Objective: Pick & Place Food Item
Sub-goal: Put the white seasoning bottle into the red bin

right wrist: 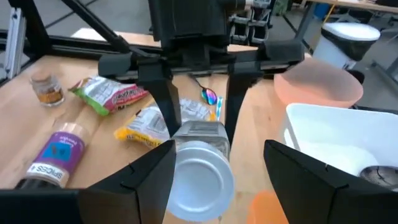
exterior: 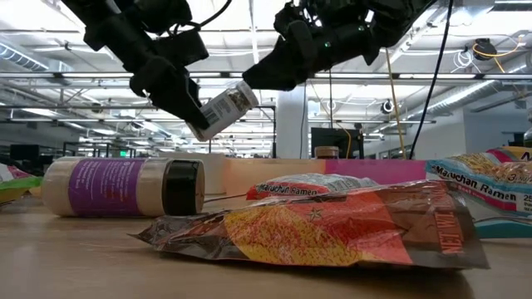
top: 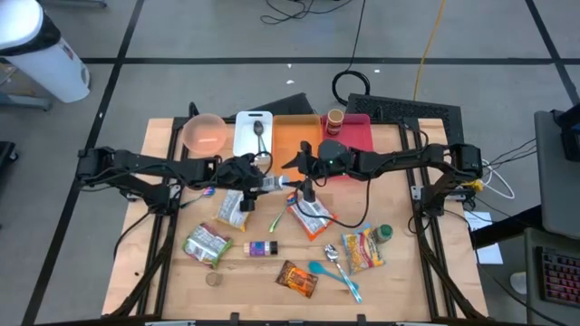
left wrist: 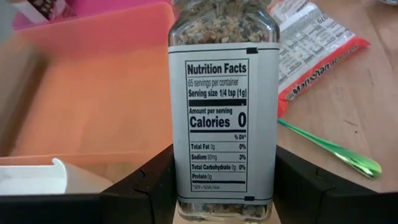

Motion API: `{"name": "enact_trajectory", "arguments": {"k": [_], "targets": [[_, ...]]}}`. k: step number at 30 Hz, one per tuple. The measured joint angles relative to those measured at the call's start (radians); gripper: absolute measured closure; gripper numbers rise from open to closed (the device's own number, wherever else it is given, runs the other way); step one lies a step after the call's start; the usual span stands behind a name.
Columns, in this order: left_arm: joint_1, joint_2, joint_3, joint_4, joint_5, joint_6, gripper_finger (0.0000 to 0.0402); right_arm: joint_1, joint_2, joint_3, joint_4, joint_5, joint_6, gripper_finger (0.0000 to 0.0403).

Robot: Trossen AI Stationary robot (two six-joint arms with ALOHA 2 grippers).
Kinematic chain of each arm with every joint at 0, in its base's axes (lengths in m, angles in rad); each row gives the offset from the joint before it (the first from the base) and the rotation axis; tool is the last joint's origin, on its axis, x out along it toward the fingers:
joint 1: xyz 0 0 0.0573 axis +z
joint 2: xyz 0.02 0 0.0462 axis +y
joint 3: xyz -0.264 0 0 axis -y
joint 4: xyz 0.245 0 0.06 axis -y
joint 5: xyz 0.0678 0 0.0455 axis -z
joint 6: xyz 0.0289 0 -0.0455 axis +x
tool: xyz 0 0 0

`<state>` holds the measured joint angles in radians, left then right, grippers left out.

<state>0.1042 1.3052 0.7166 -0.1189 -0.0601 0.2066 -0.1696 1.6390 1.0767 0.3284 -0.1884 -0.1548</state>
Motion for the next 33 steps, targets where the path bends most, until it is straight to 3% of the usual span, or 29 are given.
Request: {"name": "enact_trajectory", "arguments": {"k": [8,16,33], "targets": [[0.016,-0.002,0.001,0.062,0.007,-0.009,0.0195,0.006,0.023,-0.002,-0.002,-0.048,0.043,0.0165],[0.039,-0.001,0.001,0.09,0.071,-0.008,0.0195,0.014,0.04,-0.001,0.013,-0.043,0.039,0.0165],[0.039,-0.001,0.001,0.097,0.102,-0.014,0.0195,0.014,0.046,-0.001,0.016,-0.051,0.012,0.0165]]}}
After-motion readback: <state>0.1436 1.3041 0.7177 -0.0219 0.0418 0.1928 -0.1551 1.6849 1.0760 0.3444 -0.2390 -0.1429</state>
